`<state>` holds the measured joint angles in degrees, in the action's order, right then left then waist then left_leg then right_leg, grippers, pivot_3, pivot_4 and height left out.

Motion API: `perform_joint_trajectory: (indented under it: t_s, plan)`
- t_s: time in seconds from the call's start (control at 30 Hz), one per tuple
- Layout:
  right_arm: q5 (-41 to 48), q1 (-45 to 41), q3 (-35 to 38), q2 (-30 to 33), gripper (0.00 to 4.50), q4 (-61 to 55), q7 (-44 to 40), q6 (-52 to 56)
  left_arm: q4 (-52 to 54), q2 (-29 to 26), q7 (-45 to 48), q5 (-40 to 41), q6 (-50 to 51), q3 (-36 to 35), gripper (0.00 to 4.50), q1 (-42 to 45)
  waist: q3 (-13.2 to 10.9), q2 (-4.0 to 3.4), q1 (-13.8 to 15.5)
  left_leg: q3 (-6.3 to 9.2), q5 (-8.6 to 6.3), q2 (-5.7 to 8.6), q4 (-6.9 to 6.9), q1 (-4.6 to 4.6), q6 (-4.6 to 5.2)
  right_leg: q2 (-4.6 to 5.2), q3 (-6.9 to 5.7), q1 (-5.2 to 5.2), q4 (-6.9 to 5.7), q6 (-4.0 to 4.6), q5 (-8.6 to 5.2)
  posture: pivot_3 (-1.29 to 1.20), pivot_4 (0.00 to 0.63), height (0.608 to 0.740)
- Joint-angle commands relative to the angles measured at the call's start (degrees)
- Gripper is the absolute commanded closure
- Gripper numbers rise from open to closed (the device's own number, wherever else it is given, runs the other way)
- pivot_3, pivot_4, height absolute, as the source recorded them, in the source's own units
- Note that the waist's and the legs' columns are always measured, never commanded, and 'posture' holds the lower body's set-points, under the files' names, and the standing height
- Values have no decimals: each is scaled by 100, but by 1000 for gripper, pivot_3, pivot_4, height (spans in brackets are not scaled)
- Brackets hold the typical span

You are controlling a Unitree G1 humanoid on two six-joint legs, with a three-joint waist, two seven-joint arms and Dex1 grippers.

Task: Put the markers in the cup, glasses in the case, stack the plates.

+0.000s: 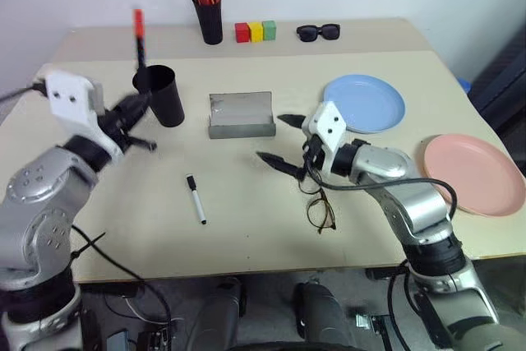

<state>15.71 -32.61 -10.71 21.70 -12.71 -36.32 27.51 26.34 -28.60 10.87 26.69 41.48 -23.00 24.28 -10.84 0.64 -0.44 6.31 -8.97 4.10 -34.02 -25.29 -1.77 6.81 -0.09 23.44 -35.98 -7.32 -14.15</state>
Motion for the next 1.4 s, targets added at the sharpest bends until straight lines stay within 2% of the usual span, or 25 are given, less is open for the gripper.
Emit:
perform_joint_trajectory:
  t_s: [0.03, 0.17, 0.3, 0.6, 0.8, 1.2, 1.37, 1.4]
  plan:
    - [-134, -494, 90, -372, 0, 307, 204, -466, -807, 250, -502, -970, -1370, 429, 4427, 420, 0, 0, -15, -4, 1, 1, 1, 1, 0, 0, 1, 1, -3, -4, 2, 0, 150, 740]
    - [-264, -974, 98, -820, 0, 806, 411, -775, -1876, 464, -665, -1550, -2523, 699, 4427, 842, 0, 0, -41, -3, 2, 0, 5, 0, -1, -5, 0, 8, -11, -20, 12, 0, 150, 740]
    - [-340, -1389, 131, -1349, 0, 1289, 722, -973, -3274, 832, -993, -1752, -3552, 679, 4427, 1360, 0, 0, -36, 0, 5, 1, 6, 0, -3, -7, -1, 9, -13, -23, 14, 0, 150, 740]
    - [-427, -1051, 15, -1488, 0, 1050, 712, -935, -4829, 986, -1157, -1877, -4700, 687, 4427, 1766, 0, 0, -40, 4, 5, 4, 4, -1, -2, -7, -1, 10, -21, -32, 19, 0, 150, 740]
    - [-435, -932, 32, -1481, 0, 878, 754, -823, -5286, 1049, -1083, -1806, -4971, 701, 4427, 1820, 0, 0, -50, 4, 5, 4, 3, 0, -2, -7, -2, 11, -23, -33, 19, 0, 150, 740]
    - [-427, -890, 6, -1476, 0, 850, 750, -802, -5303, 1164, -1117, -1824, -4941, 748, 4427, 1605, 0, 0, -50, 5, 5, 4, 3, 0, -1, -8, -3, 10, -24, -33, 19, 0, 150, 740]
    - [-431, -832, -14, -1464, 0, 823, 737, -787, -5279, 1195, -1138, -1877, -4931, 770, 2298, 1550, 0, 0, -54, 6, 5, 4, 3, 0, -1, -8, -3, 10, -24, -33, 19, 0, 150, 740]
    - [-431, -825, -14, -1462, 0, 818, 734, -783, -5276, 1202, -1146, -1883, -4928, 771, 2298, 1547, 0, 0, -54, 5, 6, 4, 3, 0, -1, -8, -3, 10, -24, -33, 19, 0, 150, 740]
